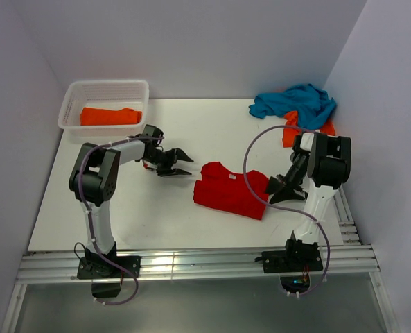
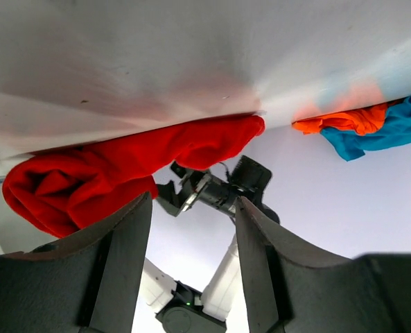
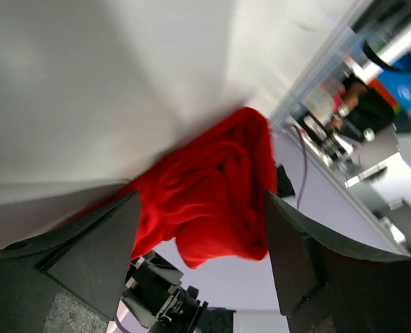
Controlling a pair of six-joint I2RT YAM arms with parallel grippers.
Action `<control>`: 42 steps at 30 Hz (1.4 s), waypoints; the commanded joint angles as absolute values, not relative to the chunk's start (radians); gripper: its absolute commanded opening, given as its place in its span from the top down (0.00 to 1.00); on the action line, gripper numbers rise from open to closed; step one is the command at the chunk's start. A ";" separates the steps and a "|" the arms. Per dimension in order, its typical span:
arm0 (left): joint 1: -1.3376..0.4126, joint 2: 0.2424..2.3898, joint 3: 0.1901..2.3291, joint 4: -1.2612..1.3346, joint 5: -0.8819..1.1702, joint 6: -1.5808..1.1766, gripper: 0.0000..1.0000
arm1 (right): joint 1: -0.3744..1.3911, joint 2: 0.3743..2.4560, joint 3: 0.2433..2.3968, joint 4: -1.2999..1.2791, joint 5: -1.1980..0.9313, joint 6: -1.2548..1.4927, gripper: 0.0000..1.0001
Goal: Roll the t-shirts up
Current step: Roll the tshirt
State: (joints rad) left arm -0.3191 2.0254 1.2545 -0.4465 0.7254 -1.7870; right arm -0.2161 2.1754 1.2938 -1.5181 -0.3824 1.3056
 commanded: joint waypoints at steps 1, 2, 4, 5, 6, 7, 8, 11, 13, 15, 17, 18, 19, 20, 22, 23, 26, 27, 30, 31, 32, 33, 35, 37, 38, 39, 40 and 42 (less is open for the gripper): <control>-0.314 2.048 1.203 -0.420 0.738 -1.758 0.44 | -0.239 2.163 1.351 -1.422 -0.302 1.275 0.21; -0.314 2.045 1.200 -0.423 0.739 -1.734 0.44 | -0.245 2.151 1.362 -1.424 -0.307 1.270 0.21; -0.311 2.036 1.203 -0.440 0.735 -1.700 0.44 | -0.259 2.109 1.396 -1.443 -0.284 1.278 0.22; -0.308 2.033 1.212 -0.466 0.732 -1.656 0.44 | -0.265 2.086 1.397 -1.437 -0.276 1.282 0.22; -0.304 2.029 1.218 -0.488 0.730 -1.632 0.44 | -0.270 2.038 1.394 -1.436 -0.267 1.287 0.22; -0.301 2.014 1.219 -0.498 0.727 -1.611 0.44 | -0.284 2.011 1.381 -1.439 -0.240 1.293 0.22; -0.296 2.005 1.220 -0.514 0.721 -1.571 0.44 | -0.293 1.984 1.373 -1.413 -0.233 1.287 0.22; -0.270 1.948 1.209 -0.526 0.710 -1.479 0.44 | -0.302 1.859 1.330 -1.359 -0.187 1.260 0.22; -0.243 1.902 1.204 -0.563 0.695 -1.421 0.43 | -0.292 1.771 1.301 -1.330 -0.157 1.208 0.23; -0.226 1.870 1.193 -0.572 0.695 -1.332 0.41 | -0.276 1.674 1.286 -1.269 -0.117 1.140 0.22; -0.210 1.827 1.207 -0.598 0.680 -1.225 0.39 | -0.235 1.608 1.273 -1.237 -0.077 1.053 0.22; -0.209 1.815 1.219 -0.621 0.652 -1.186 0.36 | -0.213 1.539 1.264 -1.217 -0.087 1.016 0.22; -0.209 1.789 1.232 -0.682 0.638 -1.149 0.35 | -0.197 1.504 1.232 -1.204 -0.095 0.965 0.22; -0.209 1.769 1.238 -0.670 0.647 -1.088 0.35 | -0.160 1.465 1.203 -1.154 -0.112 0.944 0.24; -0.216 1.714 1.247 -0.719 0.617 -1.031 0.35 | -0.118 1.376 1.125 -1.120 -0.179 0.895 0.24; -0.218 1.692 1.252 -0.706 0.618 -0.976 0.35 | -0.097 1.353 1.099 -1.073 -0.204 0.876 0.26; -0.238 1.611 1.259 -0.669 0.617 -0.864 0.36 | -0.006 1.273 1.020 -0.984 -0.265 0.832 0.29; -0.261 1.597 1.265 -0.670 0.605 -0.832 0.36 | 0.055 1.232 1.005 -0.968 -0.267 0.816 0.31; -0.317 1.530 1.246 -0.646 0.549 -0.747 0.38 | 0.142 1.151 0.982 -0.921 -0.201 0.782 0.39; -0.330 1.517 1.223 -0.634 0.548 -0.735 0.38 | 0.149 1.131 0.973 -0.910 -0.202 0.776 0.49; -0.343 1.505 1.210 -0.621 0.539 -0.710 0.38 | 0.155 1.115 0.962 -0.875 -0.218 0.770 0.56; -0.376 1.490 1.200 -0.585 0.534 -0.697 0.40 | 0.156 1.091 0.944 -0.855 -0.247 0.761 0.62; -0.417 1.459 1.186 -0.565 0.532 -0.663 0.44 | 0.169 1.078 0.940 -0.856 -0.262 0.756 0.78; -0.488 1.450 1.192 -0.548 0.537 -0.647 0.52 | 0.182 1.080 0.936 -0.845 -0.278 0.756 0.92; -0.515 1.454 1.203 -0.546 0.532 -0.629 0.54 | 0.202 1.084 0.933 -0.845 -0.269 0.761 0.94; -0.564 1.460 1.207 -0.549 0.523 -0.623 0.60 | 0.213 1.085 0.914 -0.838 -0.268 0.767 0.96; -0.584 1.482 1.209 -0.546 0.517 -0.618 0.63 | 0.224 1.086 0.901 -0.822 -0.273 0.773 1.00; -0.626 1.503 1.190 -0.532 0.514 -0.620 0.76 | 0.253 1.095 0.862 -0.796 -0.268 0.793 1.00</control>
State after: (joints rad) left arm -0.5751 1.4895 1.1969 -0.5797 0.5327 -0.6807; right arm 0.2180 1.0889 0.9066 -0.8585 -0.2607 0.7872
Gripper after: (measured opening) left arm 0.280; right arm 0.008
